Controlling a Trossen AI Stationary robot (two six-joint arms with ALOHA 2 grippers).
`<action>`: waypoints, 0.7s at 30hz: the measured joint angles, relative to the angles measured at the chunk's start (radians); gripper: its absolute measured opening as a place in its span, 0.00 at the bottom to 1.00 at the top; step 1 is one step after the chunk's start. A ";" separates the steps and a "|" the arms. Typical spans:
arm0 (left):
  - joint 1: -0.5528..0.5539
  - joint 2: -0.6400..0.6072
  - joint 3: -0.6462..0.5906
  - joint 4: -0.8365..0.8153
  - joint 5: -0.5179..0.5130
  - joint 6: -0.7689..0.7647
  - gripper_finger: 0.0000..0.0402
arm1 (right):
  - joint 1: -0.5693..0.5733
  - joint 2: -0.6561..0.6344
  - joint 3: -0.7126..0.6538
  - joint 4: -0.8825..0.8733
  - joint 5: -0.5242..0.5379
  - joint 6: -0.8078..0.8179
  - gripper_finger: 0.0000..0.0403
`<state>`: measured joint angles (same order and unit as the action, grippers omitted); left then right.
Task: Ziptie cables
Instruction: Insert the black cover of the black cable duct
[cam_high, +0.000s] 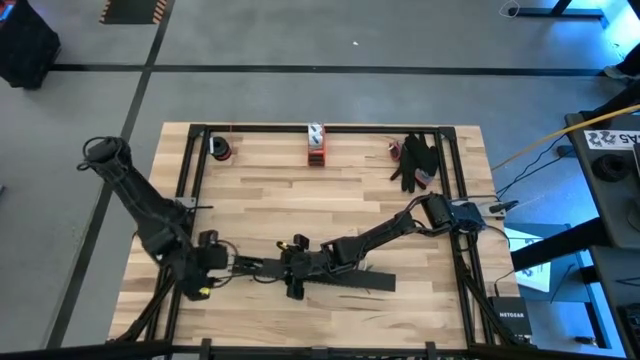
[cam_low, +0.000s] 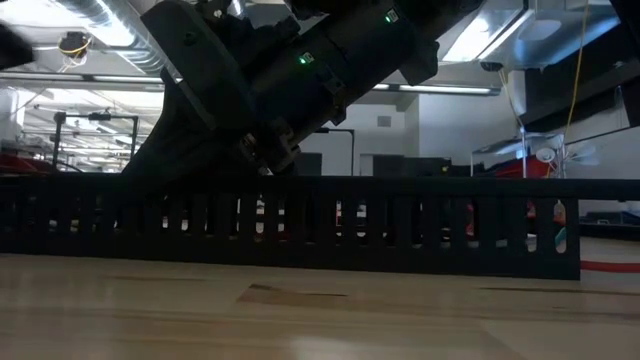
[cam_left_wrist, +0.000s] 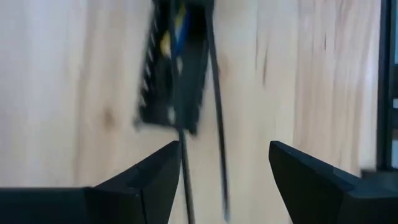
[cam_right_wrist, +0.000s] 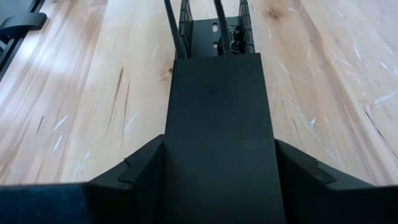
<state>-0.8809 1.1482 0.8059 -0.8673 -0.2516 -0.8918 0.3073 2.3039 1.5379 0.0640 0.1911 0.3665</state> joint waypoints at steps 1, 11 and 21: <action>-0.028 0.004 -0.011 0.002 0.003 -0.049 0.59 | 0.000 0.000 0.000 0.001 0.000 0.000 0.57; -0.102 0.008 -0.198 0.156 -0.007 -0.237 0.59 | 0.000 0.002 -0.001 0.020 0.028 0.003 0.57; -0.030 0.008 -0.259 0.208 -0.012 -0.242 0.50 | 0.000 0.002 -0.001 0.022 0.028 0.003 0.57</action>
<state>-0.9107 1.1565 0.5472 -0.6598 -0.2638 -1.1343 0.3073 2.3058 1.5372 0.0856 0.2188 0.3695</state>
